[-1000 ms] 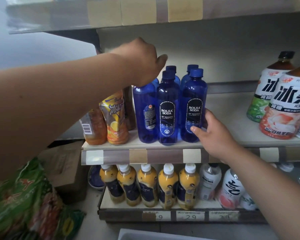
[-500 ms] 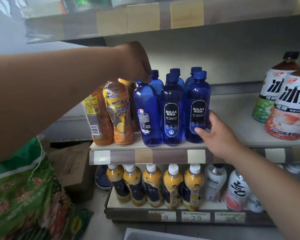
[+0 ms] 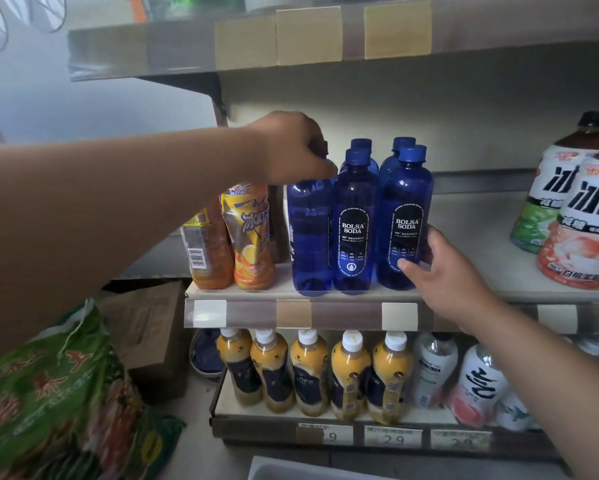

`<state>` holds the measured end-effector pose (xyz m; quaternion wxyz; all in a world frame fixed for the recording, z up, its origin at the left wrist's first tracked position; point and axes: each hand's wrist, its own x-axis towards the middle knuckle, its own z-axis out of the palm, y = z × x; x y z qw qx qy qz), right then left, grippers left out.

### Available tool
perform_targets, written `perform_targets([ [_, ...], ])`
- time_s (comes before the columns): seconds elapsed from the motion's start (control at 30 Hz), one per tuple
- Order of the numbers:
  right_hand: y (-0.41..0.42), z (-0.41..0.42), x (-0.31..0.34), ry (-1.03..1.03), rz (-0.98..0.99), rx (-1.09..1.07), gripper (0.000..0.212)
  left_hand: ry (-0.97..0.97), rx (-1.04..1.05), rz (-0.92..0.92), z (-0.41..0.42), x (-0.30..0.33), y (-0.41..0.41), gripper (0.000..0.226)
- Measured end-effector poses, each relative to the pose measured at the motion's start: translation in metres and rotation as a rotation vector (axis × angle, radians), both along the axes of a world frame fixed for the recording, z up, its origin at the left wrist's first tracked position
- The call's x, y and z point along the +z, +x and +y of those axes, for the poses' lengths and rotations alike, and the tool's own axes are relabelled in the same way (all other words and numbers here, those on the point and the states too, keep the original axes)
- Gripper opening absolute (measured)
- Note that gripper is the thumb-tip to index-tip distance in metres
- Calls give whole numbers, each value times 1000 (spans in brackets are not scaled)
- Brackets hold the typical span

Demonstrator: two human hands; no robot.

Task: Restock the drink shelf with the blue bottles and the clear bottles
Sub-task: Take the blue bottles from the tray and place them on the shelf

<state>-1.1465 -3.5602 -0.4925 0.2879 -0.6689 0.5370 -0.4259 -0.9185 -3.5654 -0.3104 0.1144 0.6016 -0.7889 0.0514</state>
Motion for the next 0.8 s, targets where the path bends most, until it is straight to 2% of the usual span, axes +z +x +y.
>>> perform_targets([
  [0.07, 0, -1, 0, 8, -29, 7, 45, -34, 79, -96, -1, -7, -1, 58],
  [0.13, -1, -2, 0, 20, -55, 7, 40, -24, 118, -90, 0, -9, -2, 66],
  [0.23, 1, -2, 3, 38, -94, 16, 36, -2, 117, 6, 1, -2, 2, 56],
  [0.37, 4, -4, 10, 33, -109, 19, 46, 112, 1, 190, -1, 6, 13, 27],
  [0.43, 4, -5, 16, 19, -144, 16, 51, 176, -31, 258, -3, 6, 16, 27],
  [0.6, 5, -15, 26, 50, -249, 64, 76, 243, -122, 360, -2, 0, 16, 36],
  [0.73, 4, -24, 27, 93, -558, 143, 126, 162, -82, 385, 0, -7, 7, 34],
  [0.77, 5, -27, 27, 106, -609, 146, 124, 136, -75, 472, 0, -8, 3, 30],
  [0.8, 8, -28, 28, 110, -640, 159, 110, 106, -51, 587, -1, -10, -1, 30],
])
